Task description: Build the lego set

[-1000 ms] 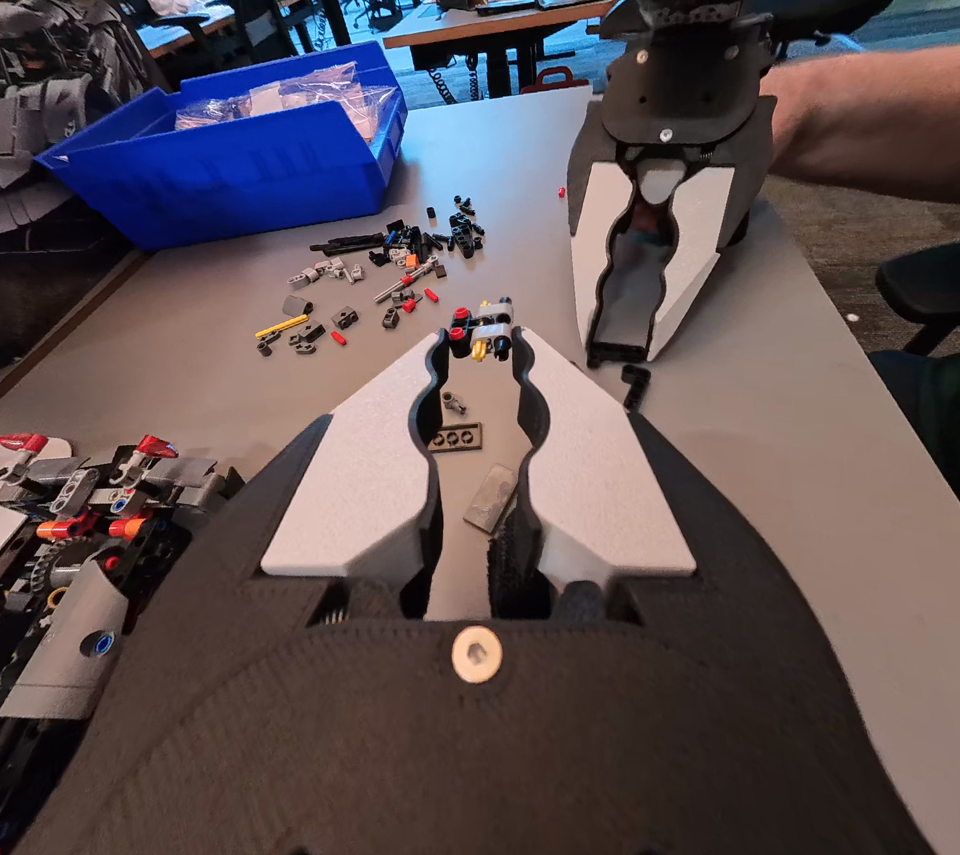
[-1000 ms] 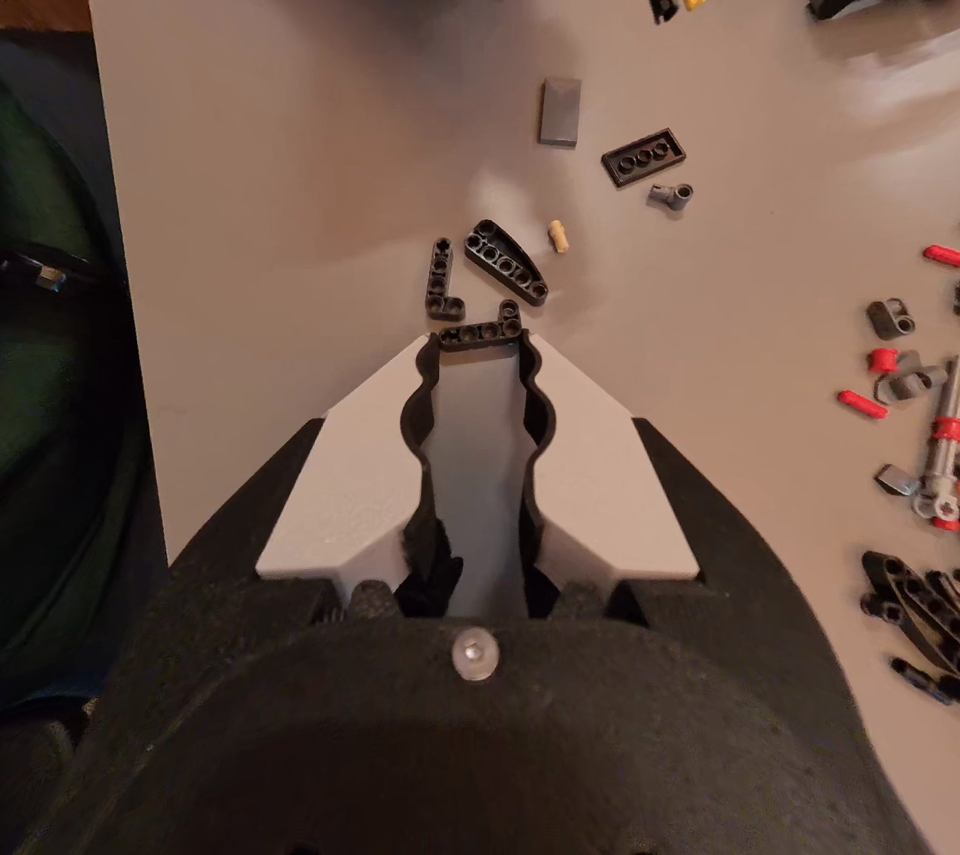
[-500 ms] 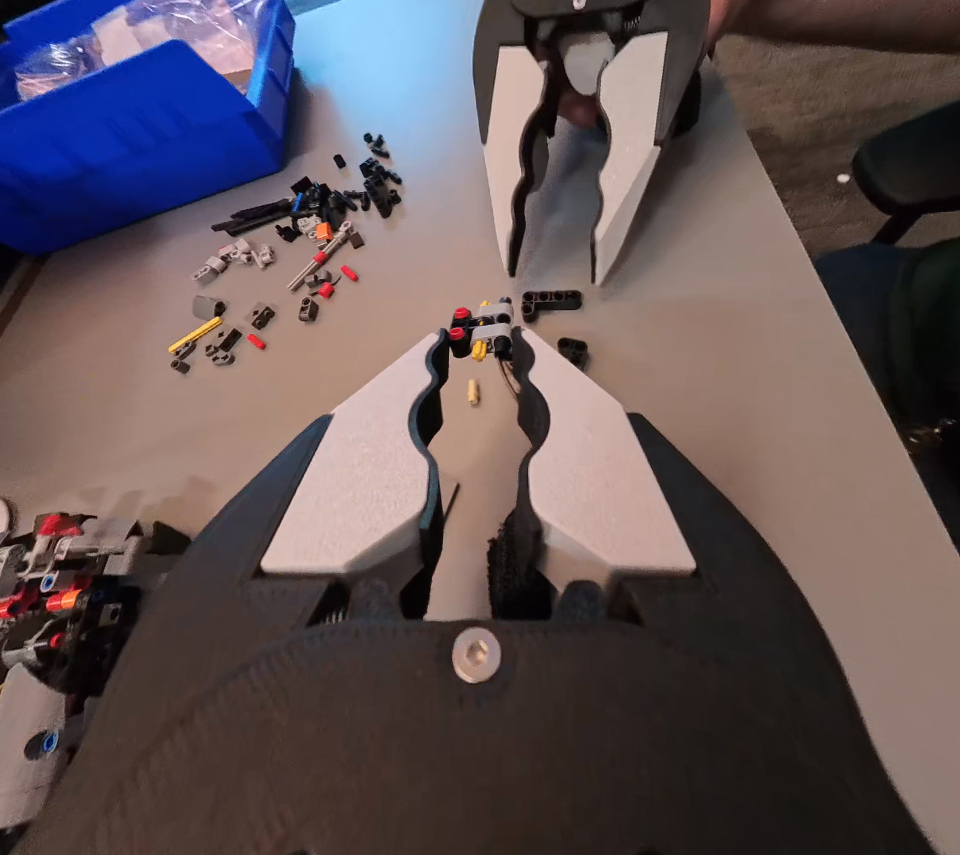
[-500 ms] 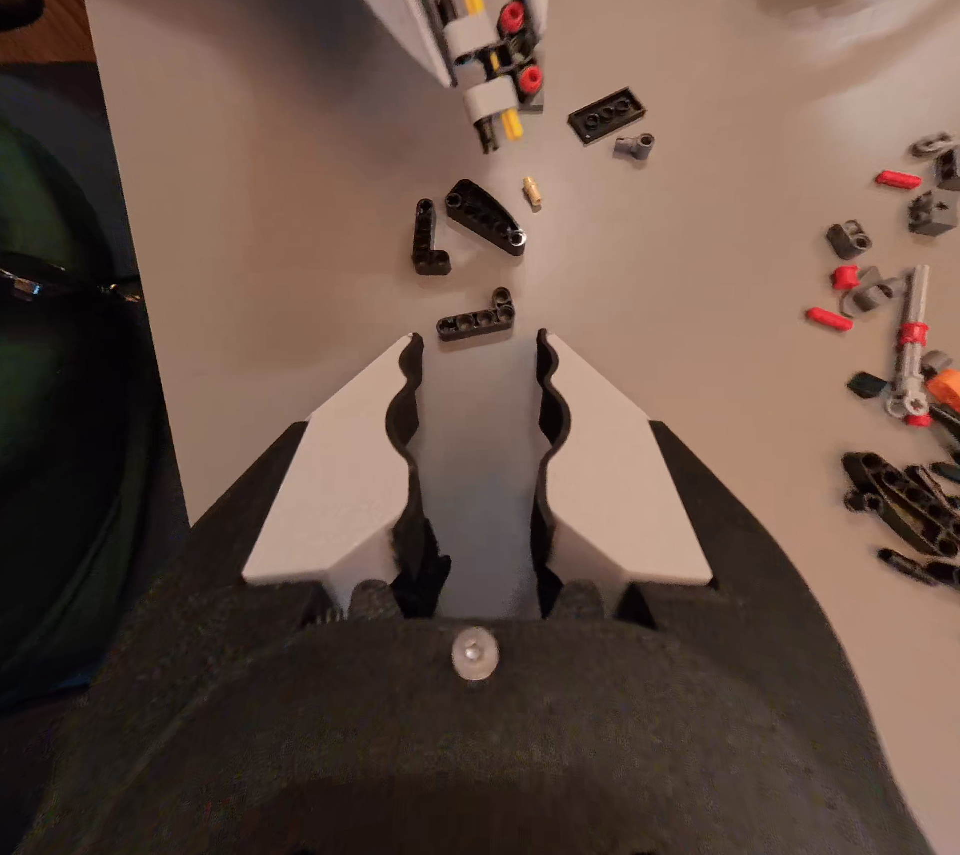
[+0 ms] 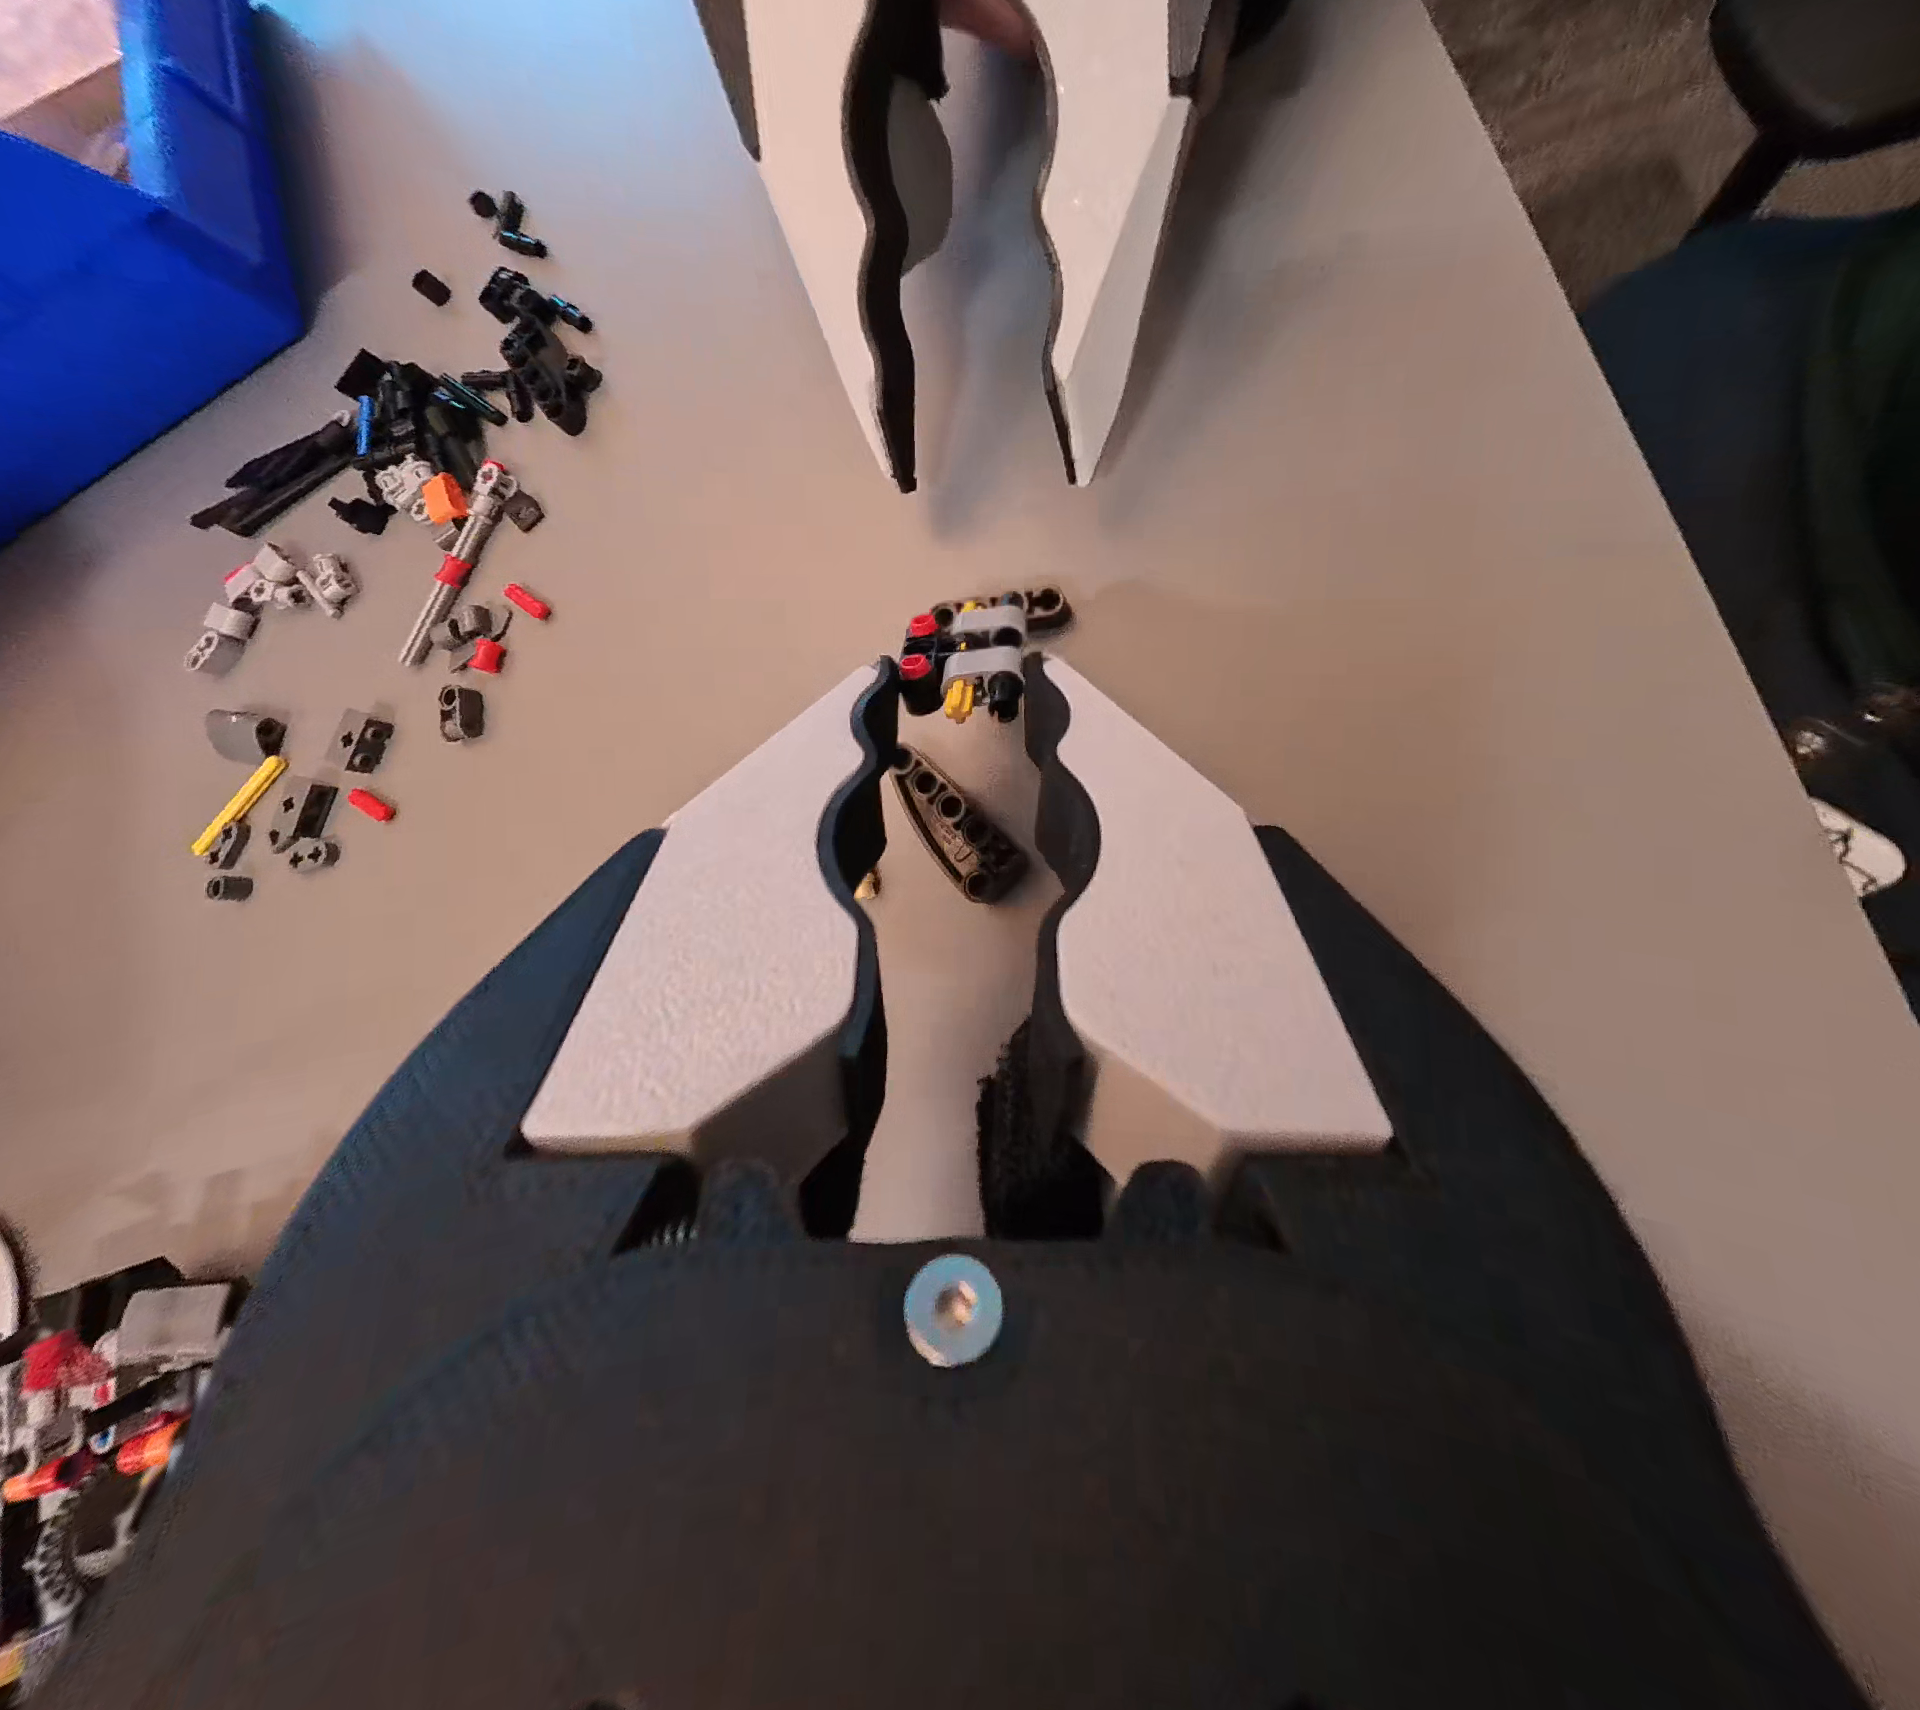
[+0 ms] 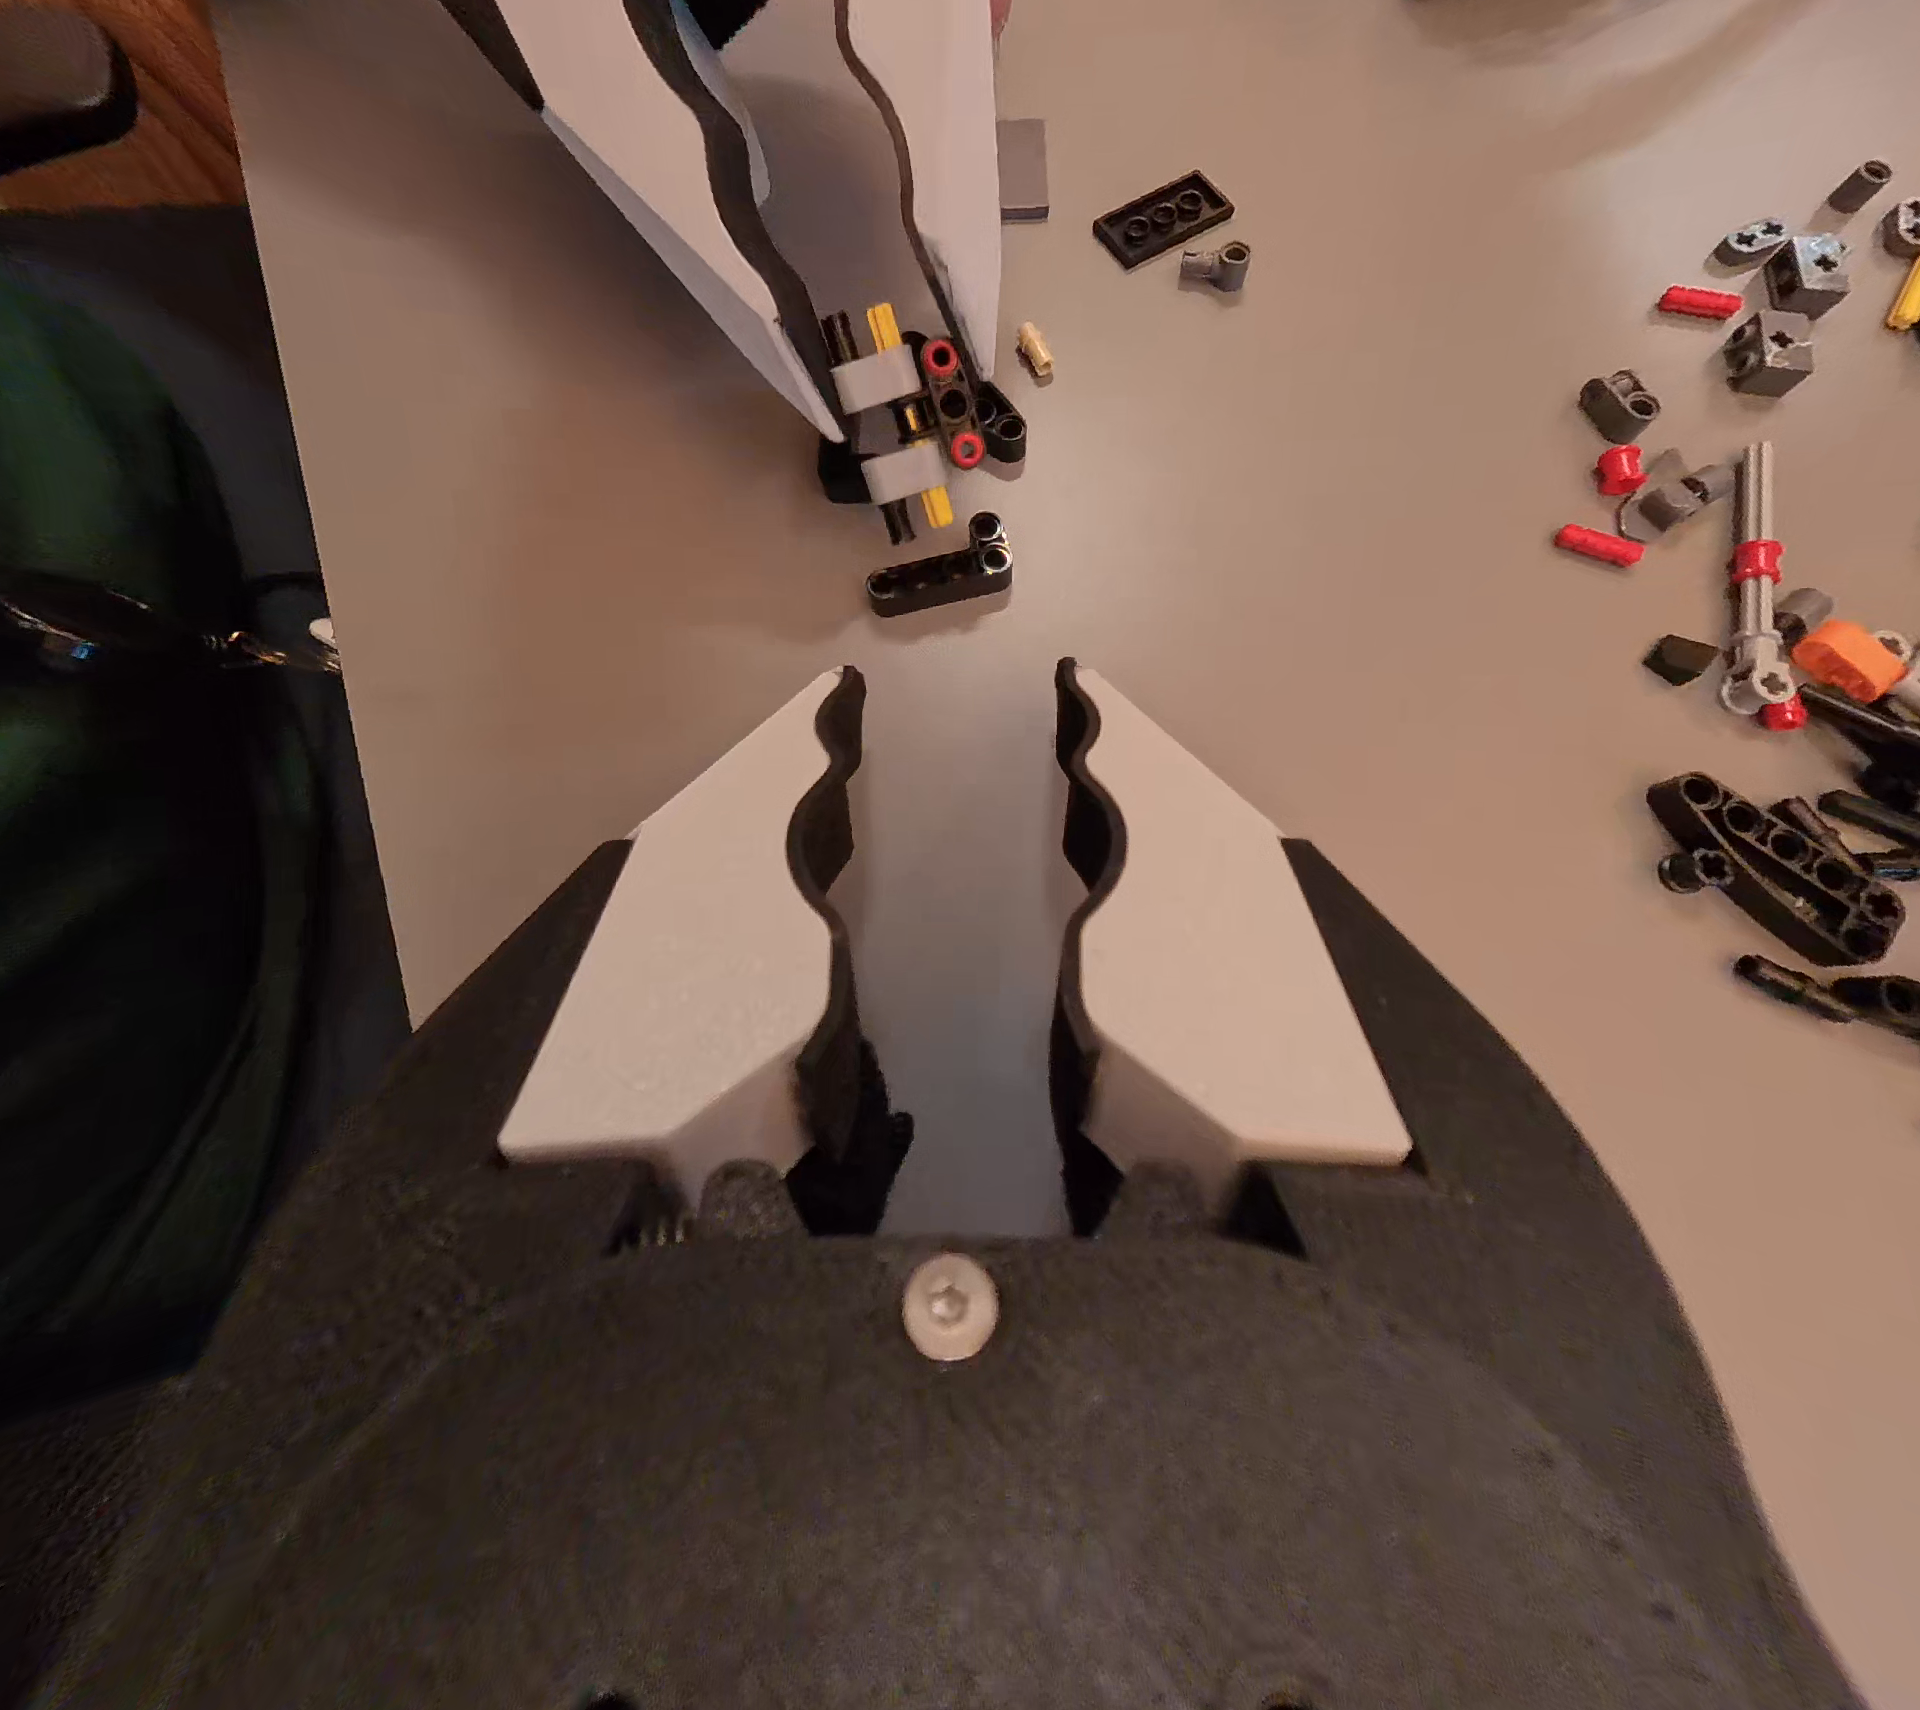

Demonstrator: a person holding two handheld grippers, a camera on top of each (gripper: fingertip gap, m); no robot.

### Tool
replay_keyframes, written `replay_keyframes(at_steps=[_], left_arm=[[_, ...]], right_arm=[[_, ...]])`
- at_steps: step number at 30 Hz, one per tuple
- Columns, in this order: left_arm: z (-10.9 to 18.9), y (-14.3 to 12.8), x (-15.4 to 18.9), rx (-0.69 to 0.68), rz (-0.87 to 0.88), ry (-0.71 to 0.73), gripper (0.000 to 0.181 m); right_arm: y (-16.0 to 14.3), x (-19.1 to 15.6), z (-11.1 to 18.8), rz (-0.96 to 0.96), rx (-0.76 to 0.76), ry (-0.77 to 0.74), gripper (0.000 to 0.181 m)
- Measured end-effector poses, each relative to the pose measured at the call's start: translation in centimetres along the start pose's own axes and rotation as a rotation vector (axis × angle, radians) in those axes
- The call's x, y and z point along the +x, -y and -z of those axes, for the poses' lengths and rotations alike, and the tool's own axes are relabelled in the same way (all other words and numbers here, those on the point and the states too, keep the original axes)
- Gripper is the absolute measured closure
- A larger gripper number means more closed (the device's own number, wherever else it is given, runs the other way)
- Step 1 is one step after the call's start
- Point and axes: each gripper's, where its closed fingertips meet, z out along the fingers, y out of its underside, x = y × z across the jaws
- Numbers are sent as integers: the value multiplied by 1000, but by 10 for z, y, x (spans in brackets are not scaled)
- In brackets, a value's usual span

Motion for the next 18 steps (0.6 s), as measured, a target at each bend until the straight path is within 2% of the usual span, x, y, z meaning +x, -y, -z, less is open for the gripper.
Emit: replay_keyframes(at_steps=[5, 9, 18], left_arm=[[-4, 3, -1, -34, -13, -22, 159], [-10, -6, -3, -120, -57, -16, 159], [-10, -4, -3, -151, -63, -49, 159]], right_arm=[[-3, 0, -3, 0, -27, 10, 145], [-4, -1, -4, 4, -35, 11, 145], [-1, 0, -2, 3, -13, 12, 147]])
